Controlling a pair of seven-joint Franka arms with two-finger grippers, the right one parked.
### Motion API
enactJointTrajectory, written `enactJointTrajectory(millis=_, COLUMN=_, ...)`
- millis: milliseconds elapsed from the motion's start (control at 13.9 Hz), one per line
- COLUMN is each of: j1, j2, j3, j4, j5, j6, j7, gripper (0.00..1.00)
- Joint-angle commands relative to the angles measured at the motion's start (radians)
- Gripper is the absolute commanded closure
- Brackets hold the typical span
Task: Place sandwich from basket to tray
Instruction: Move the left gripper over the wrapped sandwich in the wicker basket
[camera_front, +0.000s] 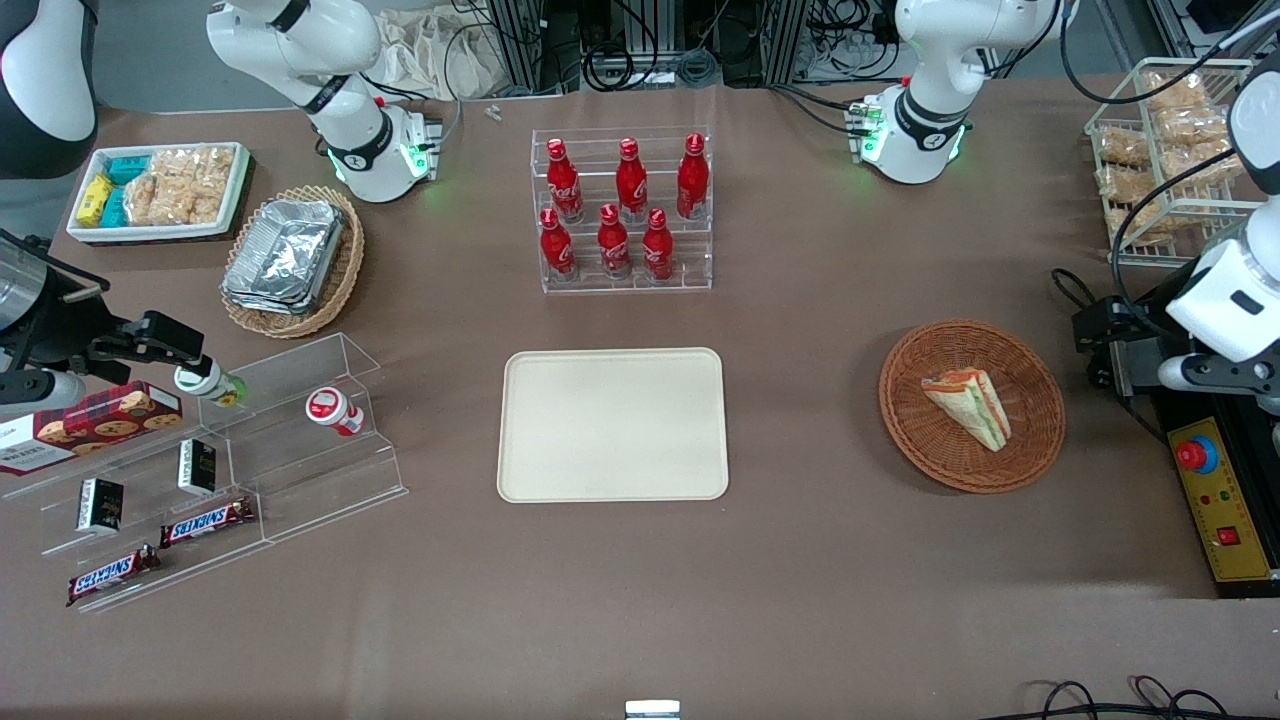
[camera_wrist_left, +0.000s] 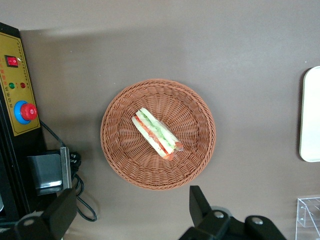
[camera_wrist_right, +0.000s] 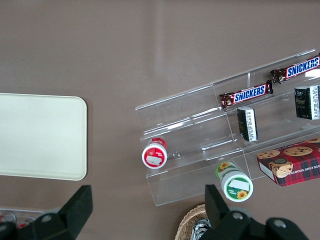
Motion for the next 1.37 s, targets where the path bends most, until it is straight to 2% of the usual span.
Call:
enactJointTrajectory(millis=0, j1=-0.005, j2=0.012, j3=-0.002, j4=0.016, j5=-0.015, j6=-0.017, j7=-0.034, gripper=0.00)
enactJointTrajectory(millis=216, j1=-0.012, j2=0.031, j3=-0.005, j4=0.018, j5=-0.003, j6=-0.017, j7=-0.046, gripper=0.00)
enactJointTrajectory(millis=359, j1=-0.023, j2=0.043, j3=-0.004, j4=-0.009, j5=-0.003, j6=-0.014, j7=-0.174, gripper=0.00)
enactJointTrajectory(millis=503, j1=-0.022, j2=0.013, j3=-0.002, j4=-0.104, j5=-0.020, j6=0.050, j7=-0.285, gripper=0.00)
enactJointTrajectory(millis=647, j1=-0.022, j2=-0.041, j3=-0.001, j4=-0.269, j5=-0.015, j6=0.171, j7=-0.342, gripper=0.00)
enactJointTrajectory(millis=791, j1=-0.023, j2=-0.073, j3=-0.002, j4=-0.412, j5=-0.011, j6=0.285, j7=-0.551, gripper=0.00)
enactJointTrajectory(millis=863, j1=-0.025, j2=-0.072, j3=-0.002, j4=-0.452, j5=-0.005, j6=0.331, j7=-0.601, gripper=0.00)
enactJointTrajectory(millis=1150, j1=-0.026, j2=-0.041, j3=-0.002, j4=-0.622, j5=0.000, j6=0.584, j7=-0.621, gripper=0.00)
enactJointTrajectory(millis=1294, j1=-0.026, j2=0.001, j3=-0.002, j4=-0.641, j5=0.000, j6=0.600, j7=-0.623, gripper=0.00)
